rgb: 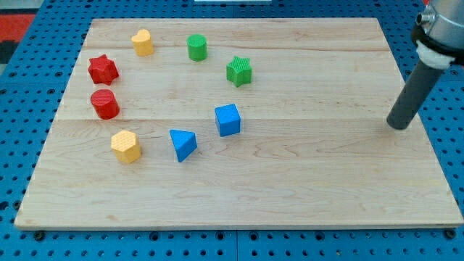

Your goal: Push the blue cube to the left

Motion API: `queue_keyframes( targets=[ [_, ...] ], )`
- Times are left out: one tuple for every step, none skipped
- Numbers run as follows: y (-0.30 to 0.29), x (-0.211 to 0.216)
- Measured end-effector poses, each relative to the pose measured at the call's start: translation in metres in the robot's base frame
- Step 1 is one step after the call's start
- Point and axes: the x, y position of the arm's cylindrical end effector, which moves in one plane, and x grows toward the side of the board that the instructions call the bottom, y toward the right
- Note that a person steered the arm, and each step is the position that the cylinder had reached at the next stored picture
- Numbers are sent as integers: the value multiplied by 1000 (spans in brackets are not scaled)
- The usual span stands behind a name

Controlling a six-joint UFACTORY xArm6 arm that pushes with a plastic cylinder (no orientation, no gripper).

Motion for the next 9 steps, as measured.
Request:
queue_keyframes(
  targets=[
    [-51, 44],
    [-111, 76],
    [-151, 76],
    [-154, 65],
    [-185, 43],
    [-213, 29],
    [-264, 14],
    [-307, -7],
    [-271, -43]
  ],
)
